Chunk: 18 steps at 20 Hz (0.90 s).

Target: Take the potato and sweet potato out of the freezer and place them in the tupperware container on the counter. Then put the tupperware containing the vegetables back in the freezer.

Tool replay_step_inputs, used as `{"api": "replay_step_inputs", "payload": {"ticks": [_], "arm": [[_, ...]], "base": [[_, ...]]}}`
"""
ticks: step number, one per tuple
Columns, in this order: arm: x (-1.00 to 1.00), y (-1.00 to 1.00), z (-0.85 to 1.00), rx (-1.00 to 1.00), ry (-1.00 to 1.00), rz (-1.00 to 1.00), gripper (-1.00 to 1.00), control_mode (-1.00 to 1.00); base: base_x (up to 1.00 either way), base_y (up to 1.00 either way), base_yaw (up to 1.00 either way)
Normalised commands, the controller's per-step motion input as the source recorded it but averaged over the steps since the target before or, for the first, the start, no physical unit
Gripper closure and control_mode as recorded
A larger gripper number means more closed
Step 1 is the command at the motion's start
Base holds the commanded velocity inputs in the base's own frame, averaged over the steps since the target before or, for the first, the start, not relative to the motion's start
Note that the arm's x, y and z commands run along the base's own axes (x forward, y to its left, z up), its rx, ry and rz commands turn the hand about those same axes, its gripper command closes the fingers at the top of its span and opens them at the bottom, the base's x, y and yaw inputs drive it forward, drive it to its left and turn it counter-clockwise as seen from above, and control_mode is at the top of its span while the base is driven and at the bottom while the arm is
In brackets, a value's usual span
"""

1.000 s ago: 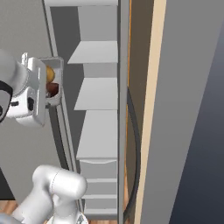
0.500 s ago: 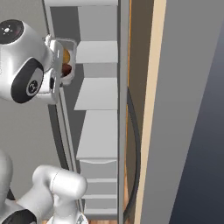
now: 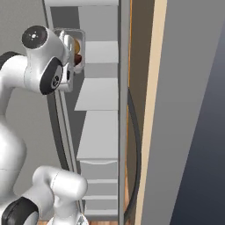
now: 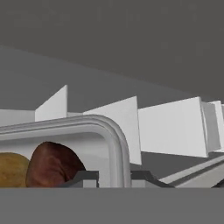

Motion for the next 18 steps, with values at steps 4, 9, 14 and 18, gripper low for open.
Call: {"api": "replay_step_inputs", "payload": {"ticks": [4,9,14,18], "arm": [[0.89,0.0,0.0,0.01,-0.02,0.02,1.0,-1.0],[0.88,0.0,0.0,0.02,0.0,0.05,1.0,-1.0],[0.84,0.0,0.0,0.01,0.0,0.07,1.0,-1.0],[0.82,0.06,0.0,0.0,0.0,0.07,1.0,-1.0]], "base": [[0.0,0.0,0.0],[0.0,0.0,0.0],[0.0,0.0,0.0],[0.0,0.0,0.0]]}}
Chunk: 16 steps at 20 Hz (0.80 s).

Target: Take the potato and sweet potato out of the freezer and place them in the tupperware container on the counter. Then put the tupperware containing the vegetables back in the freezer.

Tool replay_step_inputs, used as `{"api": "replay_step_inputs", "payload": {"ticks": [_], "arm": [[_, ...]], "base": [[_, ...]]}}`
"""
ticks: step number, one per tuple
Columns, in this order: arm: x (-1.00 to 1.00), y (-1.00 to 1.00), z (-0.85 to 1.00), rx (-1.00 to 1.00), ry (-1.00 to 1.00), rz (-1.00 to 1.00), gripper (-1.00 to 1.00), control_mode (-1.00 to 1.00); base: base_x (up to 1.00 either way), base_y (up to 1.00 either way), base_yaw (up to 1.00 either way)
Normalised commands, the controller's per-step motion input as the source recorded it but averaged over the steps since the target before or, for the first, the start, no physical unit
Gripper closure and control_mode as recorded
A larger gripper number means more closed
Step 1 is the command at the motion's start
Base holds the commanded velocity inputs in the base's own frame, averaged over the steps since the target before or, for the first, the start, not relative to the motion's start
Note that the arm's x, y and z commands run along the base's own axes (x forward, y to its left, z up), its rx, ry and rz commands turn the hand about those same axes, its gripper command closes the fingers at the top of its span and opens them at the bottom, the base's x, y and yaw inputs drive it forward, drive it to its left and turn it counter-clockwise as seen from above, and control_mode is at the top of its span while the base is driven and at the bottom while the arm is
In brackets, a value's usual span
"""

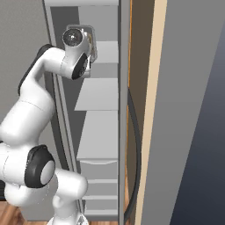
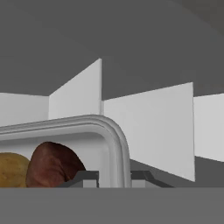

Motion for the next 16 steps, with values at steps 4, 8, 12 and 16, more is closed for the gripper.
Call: {"api": "replay_step_inputs", "payload": {"ticks": [4,8,12,16], "arm": [[0.8,0.11,0.0,0.0,0.0,0.07,1.0,-1.0],[0.68,0.21,0.0,0.0,0.0,0.06,1.0,-1.0],[0.52,0.17,0.0,0.0,0.0,0.03,1.0,-1.0],[0.41,0.15,-0.05,0.0,0.0,0.01,1.0,-1.0]], "base": [[0.0,0.0,0.0],[0.0,0.0,0.0],[0.0,0.0,0.0],[0.0,0.0,0.0]]}}
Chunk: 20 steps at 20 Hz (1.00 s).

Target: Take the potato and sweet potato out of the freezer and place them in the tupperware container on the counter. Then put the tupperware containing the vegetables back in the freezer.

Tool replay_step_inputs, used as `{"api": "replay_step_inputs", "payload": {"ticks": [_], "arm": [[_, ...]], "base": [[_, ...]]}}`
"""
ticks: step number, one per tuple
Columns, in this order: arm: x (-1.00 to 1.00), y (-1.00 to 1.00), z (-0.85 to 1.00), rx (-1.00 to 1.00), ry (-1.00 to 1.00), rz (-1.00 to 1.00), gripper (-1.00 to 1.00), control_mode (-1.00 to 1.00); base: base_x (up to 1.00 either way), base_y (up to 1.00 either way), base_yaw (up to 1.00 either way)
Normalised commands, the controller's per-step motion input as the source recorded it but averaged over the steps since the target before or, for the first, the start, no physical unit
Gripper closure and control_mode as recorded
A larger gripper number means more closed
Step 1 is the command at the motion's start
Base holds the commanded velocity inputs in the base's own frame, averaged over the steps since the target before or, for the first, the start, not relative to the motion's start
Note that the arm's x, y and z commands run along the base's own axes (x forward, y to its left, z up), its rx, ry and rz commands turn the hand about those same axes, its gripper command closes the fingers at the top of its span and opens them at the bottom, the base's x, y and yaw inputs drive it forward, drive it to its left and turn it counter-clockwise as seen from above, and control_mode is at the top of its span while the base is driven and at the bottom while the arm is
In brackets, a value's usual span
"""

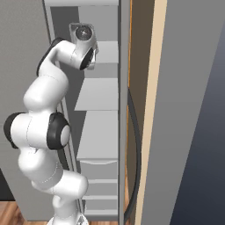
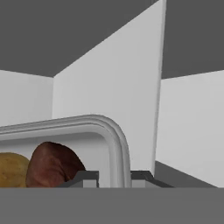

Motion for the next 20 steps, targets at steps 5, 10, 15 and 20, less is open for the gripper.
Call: {"api": "replay_step_inputs", "payload": {"ticks": [5,10,15,20], "arm": [[0.53,0.17,-0.12,0.0,0.0,0.0,1.0,-1.0],[0.62,0.15,-0.24,0.0,0.0,0.0,-1.0,-1.0],[0.4,0.04,-0.16,0.0,0.0,0.0,-1.0,-1.0],[-0.34,0.0,0.1,0.0,-0.14,0.0,-1.0,-1.0]], "base": [[0.0,0.0,0.0],[0.0,0.0,0.0],[0.0,0.0,0.0],[0.0,0.0,0.0]]}}
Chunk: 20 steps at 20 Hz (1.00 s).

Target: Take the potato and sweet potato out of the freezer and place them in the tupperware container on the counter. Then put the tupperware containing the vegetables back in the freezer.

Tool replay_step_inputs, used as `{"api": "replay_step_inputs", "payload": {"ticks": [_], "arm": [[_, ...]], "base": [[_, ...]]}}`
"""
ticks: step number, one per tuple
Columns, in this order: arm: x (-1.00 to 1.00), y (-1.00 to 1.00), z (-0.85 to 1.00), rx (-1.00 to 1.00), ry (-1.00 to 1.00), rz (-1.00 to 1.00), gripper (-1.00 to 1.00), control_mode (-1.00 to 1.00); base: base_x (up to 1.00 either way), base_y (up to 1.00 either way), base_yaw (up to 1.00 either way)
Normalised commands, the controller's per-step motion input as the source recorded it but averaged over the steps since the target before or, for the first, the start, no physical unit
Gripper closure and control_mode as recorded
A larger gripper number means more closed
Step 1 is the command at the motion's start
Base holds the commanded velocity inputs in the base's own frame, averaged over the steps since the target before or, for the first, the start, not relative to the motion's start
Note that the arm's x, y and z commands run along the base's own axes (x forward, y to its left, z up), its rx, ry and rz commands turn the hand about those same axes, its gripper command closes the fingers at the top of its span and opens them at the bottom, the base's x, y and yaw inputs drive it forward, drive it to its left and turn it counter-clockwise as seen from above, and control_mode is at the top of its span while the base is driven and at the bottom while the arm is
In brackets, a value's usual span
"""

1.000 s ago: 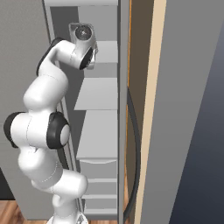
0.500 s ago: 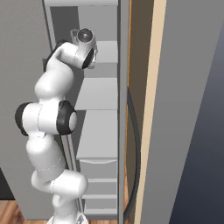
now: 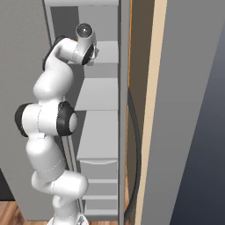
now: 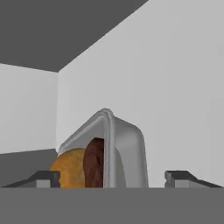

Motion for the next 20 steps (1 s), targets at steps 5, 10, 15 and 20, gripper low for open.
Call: {"api": "replay_step_inputs", "payload": {"ticks": [5,10,15,20], "arm": [[-1.0,0.0,0.27,0.0,-0.21,0.0,-1.0,-1.0],[-1.0,0.0,0.05,0.0,-0.17,0.0,-1.0,-1.0],[-1.0,0.0,0.01,0.0,-0.16,0.0,-1.0,-1.0],[-1.0,-0.06,0.11,0.01,-0.1,0.0,-1.0,-1.0]], "base": [[0.0,0.0,0.0],[0.0,0.0,0.0],[0.0,0.0,0.0],[0.0,0.0,0.0]]}}
